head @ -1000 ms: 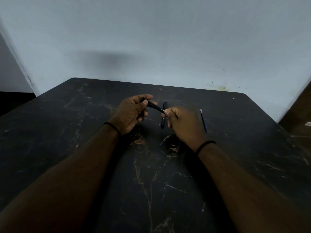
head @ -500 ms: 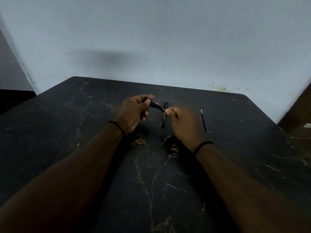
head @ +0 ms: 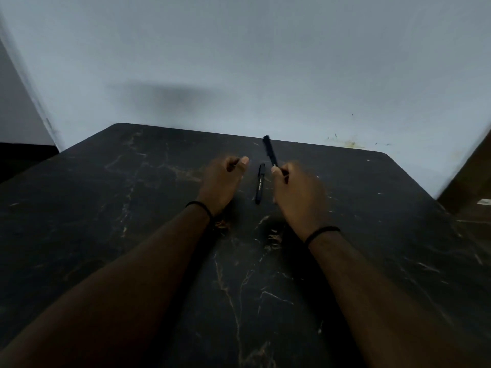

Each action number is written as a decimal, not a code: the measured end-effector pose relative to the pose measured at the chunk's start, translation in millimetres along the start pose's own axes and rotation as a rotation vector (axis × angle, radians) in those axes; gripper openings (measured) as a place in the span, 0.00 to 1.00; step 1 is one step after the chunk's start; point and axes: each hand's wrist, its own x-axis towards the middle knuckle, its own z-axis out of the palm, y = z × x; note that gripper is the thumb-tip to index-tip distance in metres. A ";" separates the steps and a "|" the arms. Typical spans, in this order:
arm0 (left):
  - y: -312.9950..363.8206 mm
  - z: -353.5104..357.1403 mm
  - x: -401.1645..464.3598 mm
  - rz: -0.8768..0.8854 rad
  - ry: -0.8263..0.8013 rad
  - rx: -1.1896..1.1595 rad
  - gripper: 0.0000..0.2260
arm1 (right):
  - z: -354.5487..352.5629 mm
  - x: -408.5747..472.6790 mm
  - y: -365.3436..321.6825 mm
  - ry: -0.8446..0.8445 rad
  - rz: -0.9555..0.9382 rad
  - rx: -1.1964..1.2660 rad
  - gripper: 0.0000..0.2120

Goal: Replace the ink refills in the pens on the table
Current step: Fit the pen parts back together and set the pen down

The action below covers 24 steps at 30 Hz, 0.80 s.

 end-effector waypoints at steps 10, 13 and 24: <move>13.4 31.3 0.5 0.119 -0.196 0.793 0.13 | -1.2 4.5 11.0 0.039 0.174 -0.079 0.14; 12.8 24.8 4.0 0.072 -0.192 0.811 0.11 | 2.0 1.7 4.4 -0.011 0.153 -0.138 0.15; -13.3 -19.5 14.7 -0.082 0.067 0.717 0.11 | 35.9 6.9 -18.5 -0.098 0.032 -0.317 0.16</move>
